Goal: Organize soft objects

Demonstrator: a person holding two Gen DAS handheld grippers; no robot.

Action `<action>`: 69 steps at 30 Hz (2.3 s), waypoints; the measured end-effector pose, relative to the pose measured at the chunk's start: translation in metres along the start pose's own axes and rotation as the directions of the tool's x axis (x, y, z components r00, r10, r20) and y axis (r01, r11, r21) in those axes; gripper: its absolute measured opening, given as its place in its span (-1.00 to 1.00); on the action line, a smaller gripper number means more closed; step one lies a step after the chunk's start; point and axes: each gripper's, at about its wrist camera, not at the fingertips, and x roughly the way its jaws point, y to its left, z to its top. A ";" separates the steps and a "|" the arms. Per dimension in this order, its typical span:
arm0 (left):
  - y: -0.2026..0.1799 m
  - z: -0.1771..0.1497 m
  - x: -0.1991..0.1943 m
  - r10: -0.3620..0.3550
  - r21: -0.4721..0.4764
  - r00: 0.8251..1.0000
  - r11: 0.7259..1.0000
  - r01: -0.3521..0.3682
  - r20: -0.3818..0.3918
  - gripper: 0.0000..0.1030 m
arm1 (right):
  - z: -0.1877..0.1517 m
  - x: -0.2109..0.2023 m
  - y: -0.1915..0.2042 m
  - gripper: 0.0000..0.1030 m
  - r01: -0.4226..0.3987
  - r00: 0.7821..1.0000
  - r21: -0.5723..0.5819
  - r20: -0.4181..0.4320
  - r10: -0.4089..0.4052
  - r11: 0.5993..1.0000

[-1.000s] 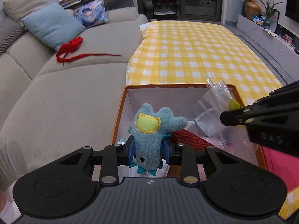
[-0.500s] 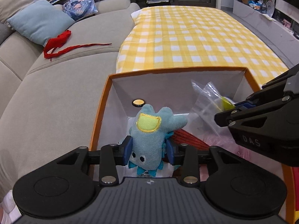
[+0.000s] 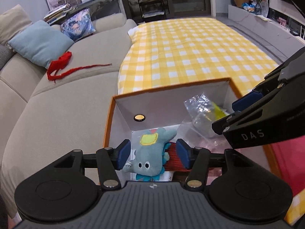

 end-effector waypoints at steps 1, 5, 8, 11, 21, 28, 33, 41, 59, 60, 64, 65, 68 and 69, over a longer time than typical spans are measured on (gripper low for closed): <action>-0.001 0.000 -0.005 0.001 0.003 1.000 1.000 -0.001 0.004 0.27 | -0.002 -0.005 -0.001 -0.01 0.001 1.000 0.004 0.003 -0.001 1.000; -0.001 -0.003 -0.024 0.004 -0.010 0.999 1.000 -0.004 0.033 0.30 | -0.012 -0.029 -0.003 0.04 -0.019 1.000 0.025 0.019 0.018 1.000; 0.001 -0.007 -0.040 -0.009 -0.070 0.998 0.997 0.013 0.062 0.30 | -0.024 -0.052 -0.004 0.09 -0.029 0.999 0.038 0.045 0.027 0.999; 0.003 -0.013 -0.057 -0.027 -0.126 0.995 0.991 0.039 0.095 0.30 | -0.040 -0.078 -0.007 0.13 -0.042 0.996 0.066 0.086 0.037 0.997; -0.021 -0.024 -0.136 0.042 -0.158 0.950 0.987 0.008 0.310 0.30 | -0.116 -0.174 -0.006 0.38 -0.030 0.948 0.102 0.317 -0.004 0.994; -0.049 -0.035 -0.174 0.005 -0.170 0.909 0.983 0.073 0.417 0.30 | -0.180 -0.228 -0.011 0.41 0.090 0.868 0.187 0.466 -0.169 0.978; -0.078 -0.050 -0.190 -0.023 -0.123 0.863 0.987 0.098 0.504 0.30 | -0.223 -0.251 -0.013 0.62 0.159 0.783 0.263 0.554 -0.284 0.952; -0.101 -0.074 -0.186 -0.019 -0.170 0.889 0.980 0.108 0.457 0.42 | -0.281 -0.237 -0.010 0.87 0.273 0.749 0.335 0.515 -0.418 0.902; -0.131 -0.123 -0.147 0.056 -0.151 0.943 0.989 -0.006 0.329 0.81 | -0.312 -0.183 -0.013 0.94 0.235 0.807 0.387 0.434 -0.401 0.892; -0.133 -0.125 -0.146 0.049 -0.144 0.946 0.990 -0.003 0.320 0.81 | -0.312 -0.180 -0.014 0.94 0.235 0.816 0.383 0.422 -0.395 0.893; -0.137 -0.127 -0.139 0.042 -0.142 0.961 0.990 -0.003 0.275 0.82 | -0.308 -0.173 -0.013 0.94 0.234 0.840 0.370 0.388 -0.378 0.899; -0.137 -0.127 -0.137 0.041 -0.141 0.966 0.990 -0.005 0.256 0.82 | -0.308 -0.171 -0.013 0.94 0.237 0.847 0.367 0.375 -0.376 0.900; -0.138 -0.129 -0.135 0.043 -0.144 0.971 0.990 -0.009 0.235 0.82 | -0.308 -0.165 -0.015 0.94 0.245 0.859 0.367 0.346 -0.376 0.897; -0.139 -0.130 -0.136 0.044 -0.144 0.971 0.990 -0.010 0.235 0.82 | -0.308 -0.165 -0.017 0.94 0.244 0.862 0.371 0.339 -0.376 0.896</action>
